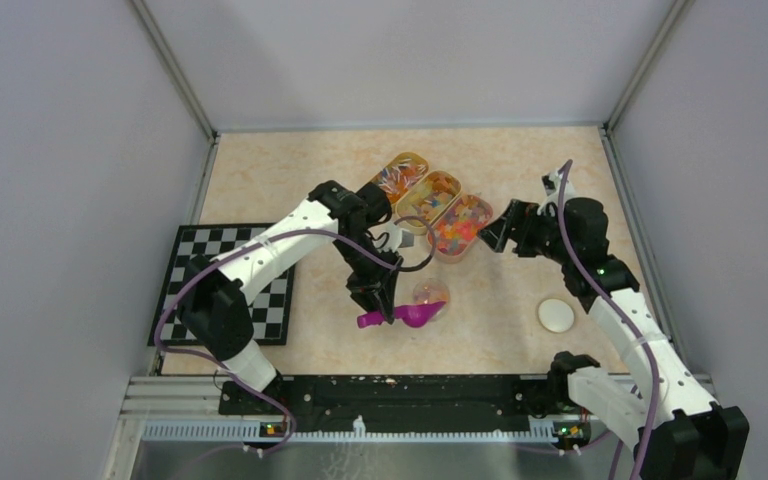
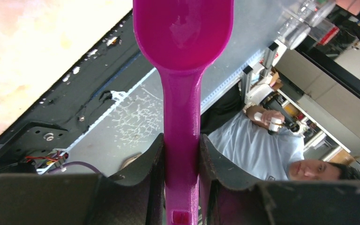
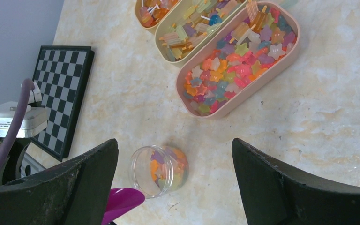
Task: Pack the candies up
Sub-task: Place the spatula at the center of the board.
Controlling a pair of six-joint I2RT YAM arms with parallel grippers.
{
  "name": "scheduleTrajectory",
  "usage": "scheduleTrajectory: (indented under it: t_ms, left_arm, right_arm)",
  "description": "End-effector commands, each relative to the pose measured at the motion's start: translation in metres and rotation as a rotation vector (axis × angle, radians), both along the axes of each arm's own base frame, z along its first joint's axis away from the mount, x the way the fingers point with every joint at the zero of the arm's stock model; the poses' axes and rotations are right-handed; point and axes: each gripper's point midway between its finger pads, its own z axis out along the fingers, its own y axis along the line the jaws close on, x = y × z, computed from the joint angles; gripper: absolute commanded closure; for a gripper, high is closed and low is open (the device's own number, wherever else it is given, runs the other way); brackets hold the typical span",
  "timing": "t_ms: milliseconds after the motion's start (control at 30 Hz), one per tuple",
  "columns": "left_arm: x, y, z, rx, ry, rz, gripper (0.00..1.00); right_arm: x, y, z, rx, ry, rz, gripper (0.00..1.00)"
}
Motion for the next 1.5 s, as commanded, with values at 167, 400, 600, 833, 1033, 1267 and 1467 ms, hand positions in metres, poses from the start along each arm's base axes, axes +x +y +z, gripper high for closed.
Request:
scheduleTrajectory:
  t_ms: [167, 400, 600, 833, 1033, 1267, 1467]
  left_arm:
    - [0.083, -0.004, 0.024, -0.032, -0.585, 0.158, 1.0]
    - [0.185, 0.041, 0.044, 0.11, -1.2, 0.486, 1.0]
    - [0.249, 0.087, 0.025, 0.19, -1.351, 0.692, 1.0]
    - [0.311, 0.126, -0.038, 0.299, -1.22, 0.8, 1.0]
    - [0.33, 0.139, -0.099, 0.354, -1.087, 0.882, 1.0]
    - [0.325, 0.14, -0.143, 0.407, -0.998, 0.822, 1.0]
    - [0.326, 0.137, -0.152, 0.39, -0.969, 0.819, 0.85]
  right_arm:
    - [0.001, -0.002, 0.017, 0.026, -0.059, -0.02, 0.1]
    - [0.001, -0.016, 0.012, 0.013, -0.059, -0.111, 0.05]
    - [-0.002, -0.04, 0.01, -0.005, -0.04, -0.269, 0.04]
    - [-0.008, -0.055, -0.005, -0.027, 0.017, -0.358, 0.03]
    - [-0.011, -0.062, -0.004, -0.002, 0.05, -0.427, 0.01]
    - [-0.016, -0.07, -0.004, -0.002, 0.034, -0.468, 0.02]
    - [-0.018, -0.074, -0.006, -0.011, 0.034, -0.486, 0.03]
